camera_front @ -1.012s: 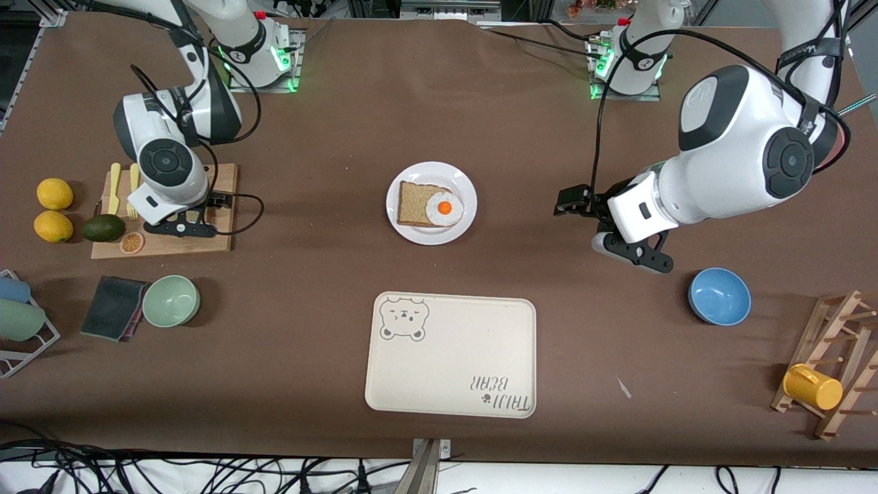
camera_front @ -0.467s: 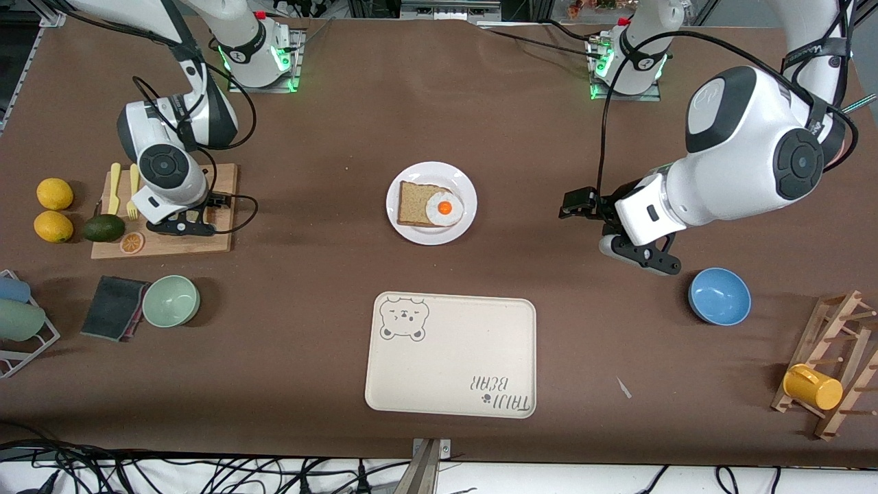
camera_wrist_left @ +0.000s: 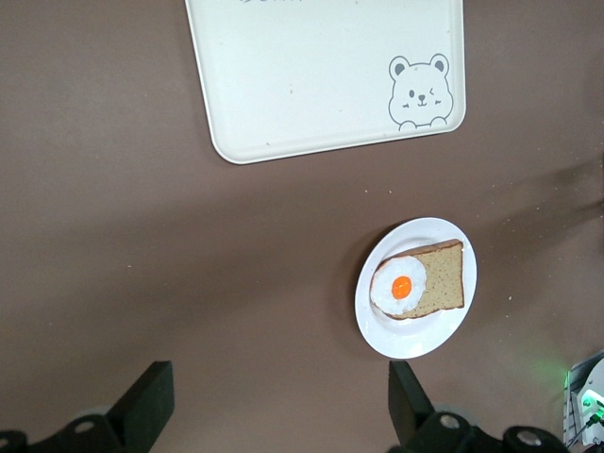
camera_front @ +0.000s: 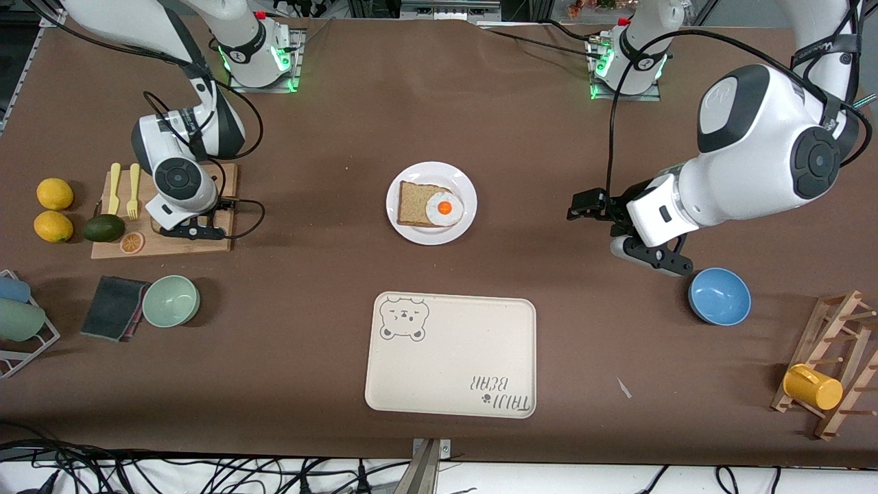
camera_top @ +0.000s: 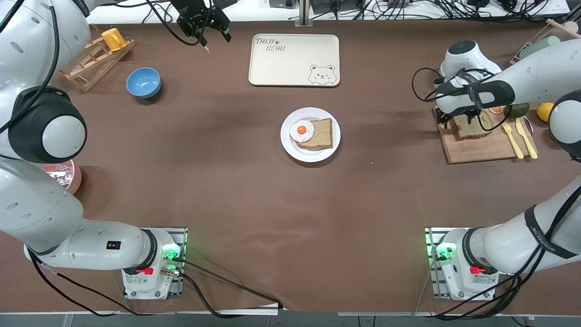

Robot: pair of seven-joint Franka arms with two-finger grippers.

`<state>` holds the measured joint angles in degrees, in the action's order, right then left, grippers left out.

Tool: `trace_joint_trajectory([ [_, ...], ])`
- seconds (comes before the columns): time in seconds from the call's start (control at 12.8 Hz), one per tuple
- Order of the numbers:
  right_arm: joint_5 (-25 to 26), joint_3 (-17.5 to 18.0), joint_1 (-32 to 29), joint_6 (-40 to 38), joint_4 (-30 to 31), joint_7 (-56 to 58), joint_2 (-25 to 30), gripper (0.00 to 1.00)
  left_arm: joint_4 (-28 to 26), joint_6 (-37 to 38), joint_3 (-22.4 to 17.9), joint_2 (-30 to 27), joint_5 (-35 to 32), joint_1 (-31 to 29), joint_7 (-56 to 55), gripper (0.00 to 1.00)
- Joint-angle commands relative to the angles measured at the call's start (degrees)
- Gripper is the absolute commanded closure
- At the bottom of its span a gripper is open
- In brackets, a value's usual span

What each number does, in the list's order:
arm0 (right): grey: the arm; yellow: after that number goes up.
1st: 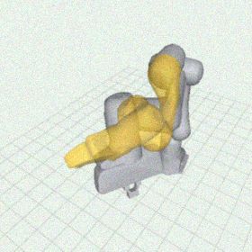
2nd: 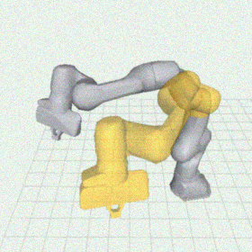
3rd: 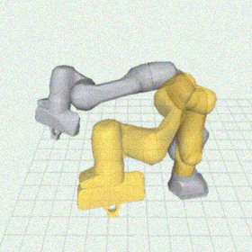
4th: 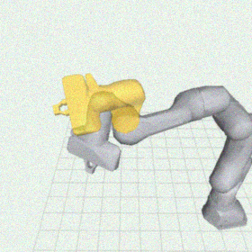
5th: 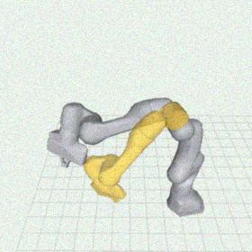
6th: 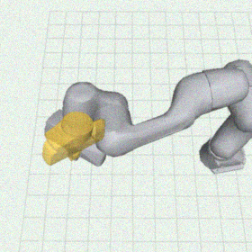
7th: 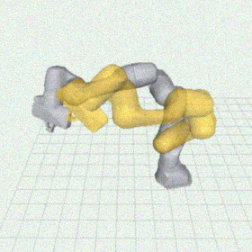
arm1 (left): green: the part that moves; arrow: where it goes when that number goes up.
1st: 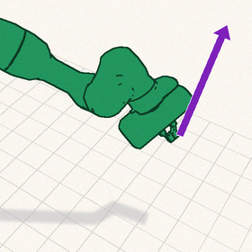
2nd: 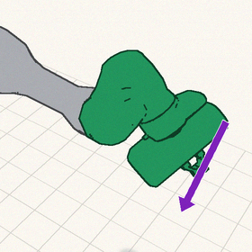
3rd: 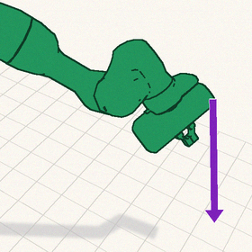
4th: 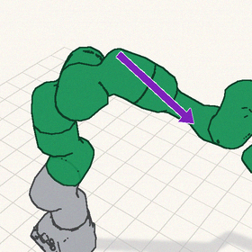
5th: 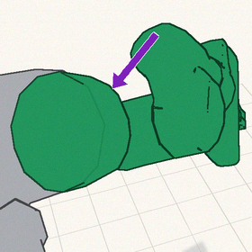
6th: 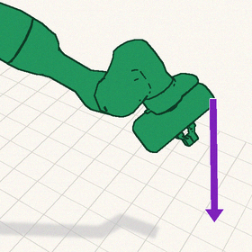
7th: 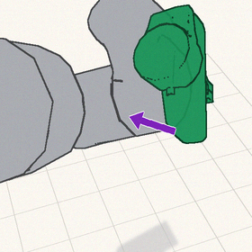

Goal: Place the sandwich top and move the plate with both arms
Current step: 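Lower the right gripper, grasp the bread slice edge and lift it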

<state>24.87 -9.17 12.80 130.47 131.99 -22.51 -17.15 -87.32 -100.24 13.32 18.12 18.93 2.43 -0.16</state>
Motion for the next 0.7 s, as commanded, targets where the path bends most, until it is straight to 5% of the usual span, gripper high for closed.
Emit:
trace_joint_trajectory([
  [0.0, 1.41, -0.32, -0.41, 0.93, -0.33, -0.95, -0.78, 0.27, -0.22, 1.01, -0.04, -1.07, 0.5, -1.64, 1.48, 0.0],
  [0.62, 2.47, -0.41, -1.11, 1.99, -2.0, -0.87, -2.54, 0.48, -0.22, 1.98, -0.13, -1.42, -0.82, -1.99, 1.4, 0.0],
])
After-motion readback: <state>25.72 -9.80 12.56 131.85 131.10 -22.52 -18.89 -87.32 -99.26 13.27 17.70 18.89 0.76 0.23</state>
